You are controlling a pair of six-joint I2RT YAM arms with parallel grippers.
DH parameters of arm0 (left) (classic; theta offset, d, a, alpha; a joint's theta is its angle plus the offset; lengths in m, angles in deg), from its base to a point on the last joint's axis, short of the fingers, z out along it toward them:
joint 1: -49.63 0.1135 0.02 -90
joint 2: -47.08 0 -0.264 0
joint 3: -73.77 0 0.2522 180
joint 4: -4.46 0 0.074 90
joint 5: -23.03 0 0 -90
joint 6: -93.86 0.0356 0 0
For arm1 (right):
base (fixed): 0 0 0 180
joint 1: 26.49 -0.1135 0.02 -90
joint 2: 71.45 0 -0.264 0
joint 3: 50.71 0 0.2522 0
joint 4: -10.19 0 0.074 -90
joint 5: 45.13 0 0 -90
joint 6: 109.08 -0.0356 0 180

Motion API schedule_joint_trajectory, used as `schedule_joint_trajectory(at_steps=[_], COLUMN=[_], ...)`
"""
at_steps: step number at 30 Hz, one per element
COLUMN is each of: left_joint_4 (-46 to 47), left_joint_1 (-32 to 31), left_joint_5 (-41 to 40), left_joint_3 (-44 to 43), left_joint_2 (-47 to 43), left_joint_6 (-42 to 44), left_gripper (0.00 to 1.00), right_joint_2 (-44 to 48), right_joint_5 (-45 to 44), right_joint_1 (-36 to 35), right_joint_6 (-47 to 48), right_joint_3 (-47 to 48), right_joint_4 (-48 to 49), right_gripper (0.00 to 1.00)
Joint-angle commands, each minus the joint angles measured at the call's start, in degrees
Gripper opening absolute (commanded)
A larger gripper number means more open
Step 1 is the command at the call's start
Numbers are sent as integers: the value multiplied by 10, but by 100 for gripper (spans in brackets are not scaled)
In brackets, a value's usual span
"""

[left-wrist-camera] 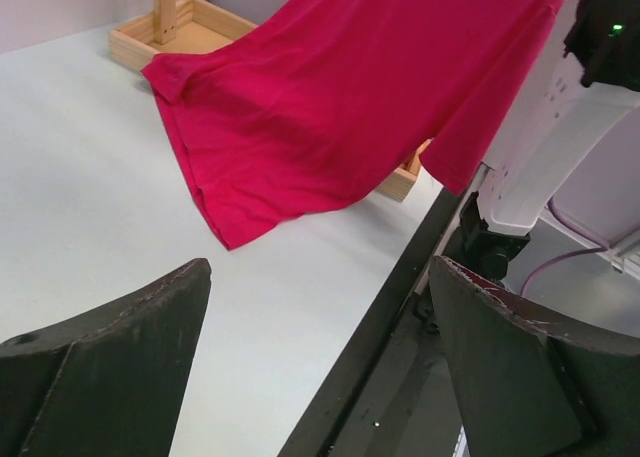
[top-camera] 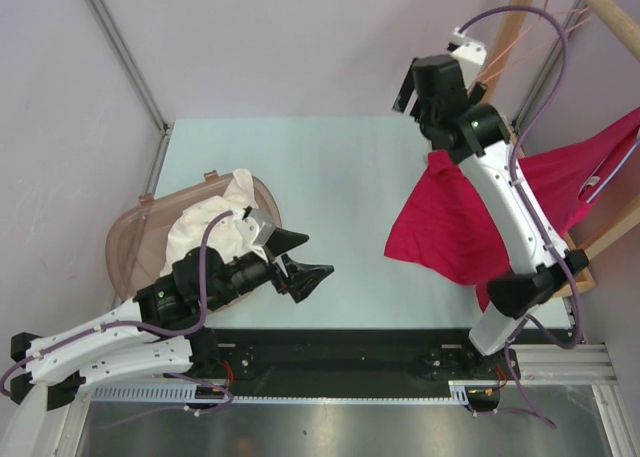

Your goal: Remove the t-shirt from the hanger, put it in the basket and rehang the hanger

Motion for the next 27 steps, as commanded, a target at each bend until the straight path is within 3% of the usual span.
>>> schedule_joint_trajectory(at_steps=[1, 7, 12, 17, 21, 27], left_joint_4=[19, 41, 54, 59, 77, 81], left_joint_1=[0, 0, 0, -1, -1, 0], left_joint_5=[35, 61, 79, 85, 102, 116], left_joint_3=[1, -2, 1, -1, 0, 0], left_joint_2=[7, 37, 45, 64, 79, 90], left_joint_6=[-2, -8, -20, -18, -24, -34], left_gripper=[95, 95, 95, 95, 95, 96], right_joint_2=[97, 240, 399, 494, 533, 513], right_joint_5=[-67, -56, -58, -104, -240, -460], right_joint_1=[-83, -140, -141, -141, -141, -142], right_joint_6=[142, 223, 221, 187, 174, 230], right_joint_3=[-62, -154, -251, -286, -299, -309], right_joint_4=[-10, 40, 112, 146, 139, 116], right_gripper=[100, 100, 98, 96, 95, 93])
